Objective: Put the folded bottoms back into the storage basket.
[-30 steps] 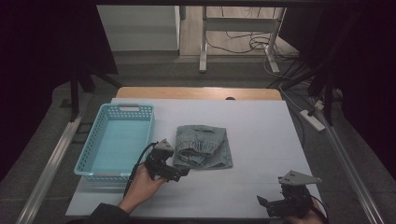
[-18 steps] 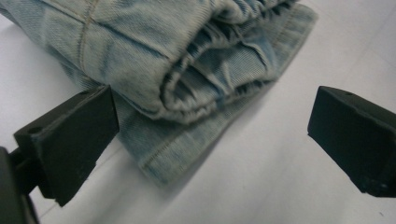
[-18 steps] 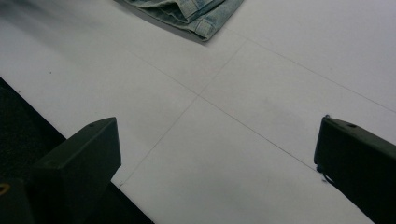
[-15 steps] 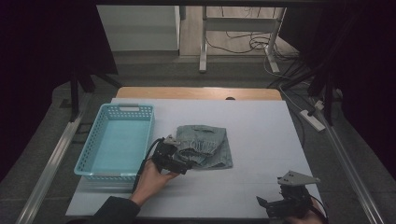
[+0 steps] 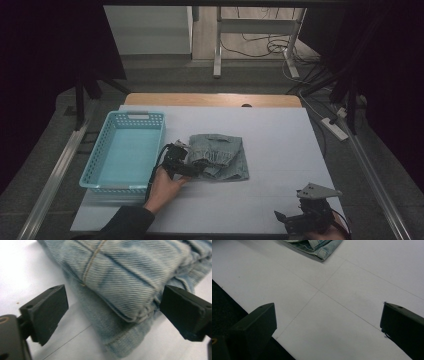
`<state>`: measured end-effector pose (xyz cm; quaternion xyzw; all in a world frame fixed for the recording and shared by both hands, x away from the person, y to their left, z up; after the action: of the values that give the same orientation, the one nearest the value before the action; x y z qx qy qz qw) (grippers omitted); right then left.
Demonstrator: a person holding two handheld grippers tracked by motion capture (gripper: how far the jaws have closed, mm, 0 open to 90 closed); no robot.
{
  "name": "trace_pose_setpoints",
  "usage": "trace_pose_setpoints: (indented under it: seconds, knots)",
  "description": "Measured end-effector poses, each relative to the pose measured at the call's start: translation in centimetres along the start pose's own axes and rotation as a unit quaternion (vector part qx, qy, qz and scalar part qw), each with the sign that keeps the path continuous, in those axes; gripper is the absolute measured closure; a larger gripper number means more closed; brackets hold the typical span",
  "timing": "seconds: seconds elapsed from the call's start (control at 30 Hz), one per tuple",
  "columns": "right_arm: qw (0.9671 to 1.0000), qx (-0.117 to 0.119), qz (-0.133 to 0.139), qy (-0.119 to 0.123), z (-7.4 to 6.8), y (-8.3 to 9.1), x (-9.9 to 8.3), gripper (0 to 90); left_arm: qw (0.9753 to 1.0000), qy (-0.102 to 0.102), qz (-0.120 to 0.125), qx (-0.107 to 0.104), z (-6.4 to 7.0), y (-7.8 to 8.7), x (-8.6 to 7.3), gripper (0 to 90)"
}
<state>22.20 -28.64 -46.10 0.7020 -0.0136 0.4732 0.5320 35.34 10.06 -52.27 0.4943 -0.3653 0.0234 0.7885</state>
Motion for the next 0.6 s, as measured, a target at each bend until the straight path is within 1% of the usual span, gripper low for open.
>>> trace_pose_setpoints:
  seconds: [0.03, 0.07, 0.13, 0.17, 0.2, 0.23, 0.3, 0.33, 0.4, 0.43, 0.47, 0.5, 0.53, 0.6]
  knots:
    - [1.0, 0.0, 0.0, 0.0, 0.0, 0.0, 0.0, 0.8, 1.0, 0.003, -0.004, 0.003, 0.0, -0.1, 0.0, 11.7]
    - [1.0, 0.0, 0.0, 0.001, 0.0, 0.0, 0.0, 0.8, 0.9999, 0.005, -0.01, 0.001, -0.1, -0.3, 0.0, 12.1]
    - [1.0, 0.0, 0.0, 0.001, 0.0, 0.0, 0.0, 0.8, 0.9996, 0.013, -0.024, -0.005, -0.2, -0.7, -0.1, 15.8]
    - [1.0, 0.0, -0.001, 0.001, 0.0, 0.0, 0.0, 0.7, 0.9996, 0.013, -0.024, -0.005, -0.2, -0.7, -0.1, 17.8]
    - [1.0, 0.0, -0.001, 0.001, 0.0, 0.0, 0.0, 0.8, 0.9989, 0.027, -0.031, -0.023, -0.3, -1.0, -0.2, 21.0]
    - [1.0, 0.0, -0.001, 0.001, 0.0, 0.0, 0.0, 0.8, 0.9981, 0.038, -0.035, -0.035, -0.4, -1.2, -0.2, 25.2]
    - [1.0, 0.001, -0.001, 0.001, 0.0, 0.0, 0.0, 0.8, 0.9982, 0.038, -0.032, -0.033, -0.3, -1.3, -0.3, 27.6]
    - [1.0, 0.001, -0.002, 0.001, 0.0, 0.0, 0.0, 0.8, 0.9984, 0.032, -0.033, -0.033, -0.2, -1.2, -0.3, 30.2]
    - [1.0, 0.0, -0.004, 0.003, 0.0, -0.1, 0.0, 0.8, 0.9983, 0.034, -0.035, -0.032, -0.1, -1.2, -0.3, 34.5]
    - [1.0, 0.0, -0.003, 0.002, 0.0, -0.1, 0.0, 0.8, 0.9987, 0.027, -0.032, -0.03, 0.1, -1.1, -0.4, 39.1]
    - [1.0, 0.0, -0.004, 0.004, 0.0, -0.1, 0.1, 0.8, 0.9987, 0.027, -0.032, -0.03, 0.1, -1.1, -0.4, 43.6]
    - [1.0, 0.0, -0.005, 0.004, 0.0, -0.1, 0.1, 0.8, 0.9989, 0.022, -0.031, -0.028, 0.2, -1.1, -0.4, 45.9]
    - [1.0, 0.0, -0.006, 0.005, -0.1, -0.2, 0.1, 0.8, 0.999, 0.024, -0.024, -0.028, 0.4, -1.1, -0.5, 48.8]
    - [0.9999, 0.0, -0.008, 0.006, -0.1, -0.2, 0.1, 0.8, 0.9993, 0.02, -0.016, -0.027, 0.4, -1.1, -0.7, 52.8]
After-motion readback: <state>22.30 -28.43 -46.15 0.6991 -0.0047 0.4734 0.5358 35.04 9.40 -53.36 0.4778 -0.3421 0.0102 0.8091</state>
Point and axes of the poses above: each handheld gripper's, and its own axes: y roughly backward along the jaws, x roughly out of its top, z roughly to its right, the point moved 1 cm from there along -y, roughly forward along the jaws
